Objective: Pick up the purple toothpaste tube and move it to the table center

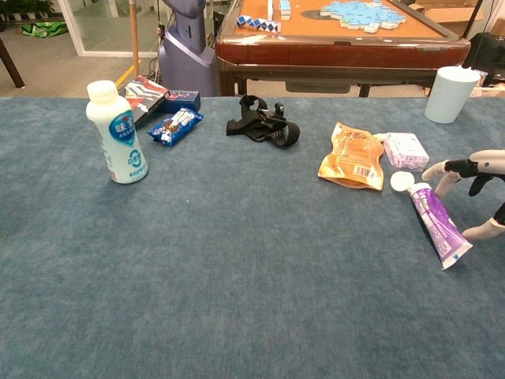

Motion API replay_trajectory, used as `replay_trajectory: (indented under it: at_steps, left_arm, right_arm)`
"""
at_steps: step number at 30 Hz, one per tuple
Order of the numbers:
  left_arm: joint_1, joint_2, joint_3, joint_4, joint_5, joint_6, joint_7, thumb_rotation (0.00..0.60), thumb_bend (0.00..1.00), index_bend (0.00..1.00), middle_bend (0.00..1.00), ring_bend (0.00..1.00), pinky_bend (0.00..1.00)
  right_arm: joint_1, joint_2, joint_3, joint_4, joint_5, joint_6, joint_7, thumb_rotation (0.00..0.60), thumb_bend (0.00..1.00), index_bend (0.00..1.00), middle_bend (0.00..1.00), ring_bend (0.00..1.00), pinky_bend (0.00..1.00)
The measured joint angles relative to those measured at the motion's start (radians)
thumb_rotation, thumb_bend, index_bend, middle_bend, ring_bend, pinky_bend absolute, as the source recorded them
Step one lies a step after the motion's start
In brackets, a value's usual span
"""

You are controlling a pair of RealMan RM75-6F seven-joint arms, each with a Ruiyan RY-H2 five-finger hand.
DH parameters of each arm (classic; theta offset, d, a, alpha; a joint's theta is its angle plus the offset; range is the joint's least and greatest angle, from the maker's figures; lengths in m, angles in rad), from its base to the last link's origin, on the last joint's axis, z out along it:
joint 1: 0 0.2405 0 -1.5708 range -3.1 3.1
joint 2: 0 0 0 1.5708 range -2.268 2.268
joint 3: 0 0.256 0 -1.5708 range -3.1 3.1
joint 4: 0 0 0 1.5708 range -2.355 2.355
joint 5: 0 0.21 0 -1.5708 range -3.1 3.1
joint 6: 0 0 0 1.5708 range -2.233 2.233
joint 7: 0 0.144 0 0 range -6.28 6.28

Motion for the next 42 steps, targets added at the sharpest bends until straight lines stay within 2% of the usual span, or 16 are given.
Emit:
replay_trajectory:
  at_steps: [5, 10, 15, 21, 33, 42]
  left_arm:
    - [0.005, 0.011, 0.002, -0.018, 0.002, 0.004, 0.011, 0.6, 0.07, 0.0, 0.0, 0.0, 0.14]
    - [0.007, 0.02, 0.001, -0.03, 0.004, 0.006, 0.013, 0.6, 0.07, 0.0, 0.0, 0.0, 0.14]
    - [0.009, 0.023, 0.003, -0.029, 0.009, 0.005, 0.005, 0.6, 0.07, 0.0, 0.0, 0.0, 0.14]
    - [0.01, 0.027, 0.004, -0.021, 0.013, 0.003, -0.014, 0.6, 0.07, 0.0, 0.0, 0.0, 0.14]
    - [0.014, 0.021, 0.008, 0.009, 0.015, -0.001, -0.051, 0.6, 0.07, 0.0, 0.0, 0.0, 0.14]
    - [0.015, 0.019, 0.01, 0.013, 0.021, -0.002, -0.06, 0.6, 0.07, 0.0, 0.0, 0.0, 0.14]
  right_arm:
    - [0.004, 0.006, -0.003, -0.017, -0.088, 0.021, 0.056, 0.6, 0.11, 0.03, 0.23, 0.11, 0.2]
    - [-0.006, 0.052, -0.014, -0.094, -0.184, 0.114, 0.054, 0.6, 0.11, 0.03, 0.25, 0.11, 0.2]
    - [-0.015, 0.09, -0.045, -0.188, -0.271, 0.175, -0.006, 0.6, 0.11, 0.03, 0.31, 0.11, 0.18]
    - [-0.01, 0.095, -0.098, -0.23, -0.332, 0.169, -0.108, 0.6, 0.11, 0.03, 0.31, 0.11, 0.16]
    - [0.01, 0.052, -0.136, -0.195, -0.302, 0.115, -0.26, 0.6, 0.11, 0.03, 0.34, 0.11, 0.11]
    - [0.015, 0.07, -0.16, -0.159, -0.291, 0.12, -0.382, 0.6, 0.11, 0.03, 0.41, 0.11, 0.1]
